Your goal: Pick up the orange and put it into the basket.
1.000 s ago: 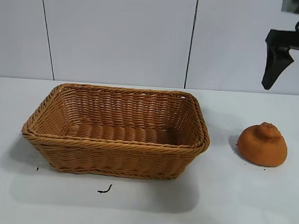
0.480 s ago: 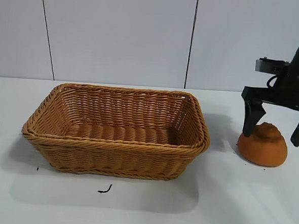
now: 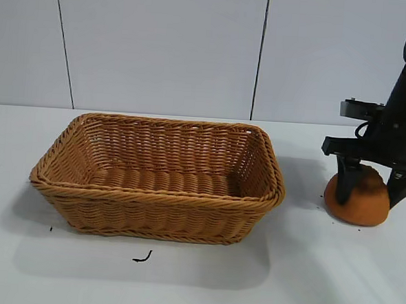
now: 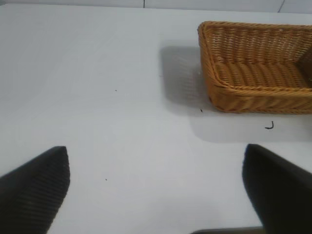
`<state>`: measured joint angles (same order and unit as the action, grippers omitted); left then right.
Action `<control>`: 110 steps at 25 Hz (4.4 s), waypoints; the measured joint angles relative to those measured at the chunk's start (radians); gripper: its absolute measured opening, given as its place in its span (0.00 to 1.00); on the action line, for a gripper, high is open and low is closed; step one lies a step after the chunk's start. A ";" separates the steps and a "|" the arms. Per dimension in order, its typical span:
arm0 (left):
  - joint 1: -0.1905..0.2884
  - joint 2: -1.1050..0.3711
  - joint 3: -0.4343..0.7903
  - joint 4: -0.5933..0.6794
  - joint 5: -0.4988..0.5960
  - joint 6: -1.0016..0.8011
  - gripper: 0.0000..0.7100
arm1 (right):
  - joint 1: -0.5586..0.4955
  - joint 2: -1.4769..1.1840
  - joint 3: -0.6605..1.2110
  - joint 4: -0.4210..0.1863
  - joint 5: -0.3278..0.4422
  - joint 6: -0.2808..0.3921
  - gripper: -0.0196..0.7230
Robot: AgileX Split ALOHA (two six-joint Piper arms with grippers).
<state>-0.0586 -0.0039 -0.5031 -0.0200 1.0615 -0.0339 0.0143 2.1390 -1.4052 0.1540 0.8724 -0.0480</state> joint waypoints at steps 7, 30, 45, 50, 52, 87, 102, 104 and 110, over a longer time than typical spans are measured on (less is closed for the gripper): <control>0.000 0.000 0.000 0.000 0.000 0.000 0.98 | 0.000 -0.043 -0.011 0.001 0.041 0.000 0.18; 0.000 0.000 0.000 0.000 0.000 0.000 0.98 | 0.157 -0.188 -0.390 0.015 0.345 0.000 0.17; 0.000 0.000 0.000 0.000 0.000 0.000 0.98 | 0.542 -0.117 -0.390 0.020 0.261 0.024 0.17; 0.000 0.000 0.000 0.000 0.000 0.000 0.98 | 0.581 -0.026 -0.390 0.025 0.154 0.035 0.17; 0.000 0.000 0.000 0.000 0.000 0.000 0.98 | 0.584 0.010 -0.390 0.031 0.113 0.048 0.17; 0.000 0.000 0.000 -0.019 0.000 0.000 0.98 | 0.585 0.114 -0.796 -0.142 0.334 0.102 0.95; 0.000 0.000 0.000 -0.019 0.000 0.000 0.98 | 0.272 0.114 -0.797 -0.219 0.344 0.101 0.96; 0.000 0.000 0.000 -0.019 0.000 0.000 0.98 | 0.211 0.114 -0.797 -0.221 0.344 0.101 0.96; 0.000 0.000 0.000 -0.019 0.000 0.000 0.98 | 0.084 0.114 -0.797 -0.218 0.345 0.101 0.96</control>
<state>-0.0586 -0.0039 -0.5031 -0.0386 1.0615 -0.0339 0.0980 2.2532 -2.2025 -0.0644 1.2174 0.0535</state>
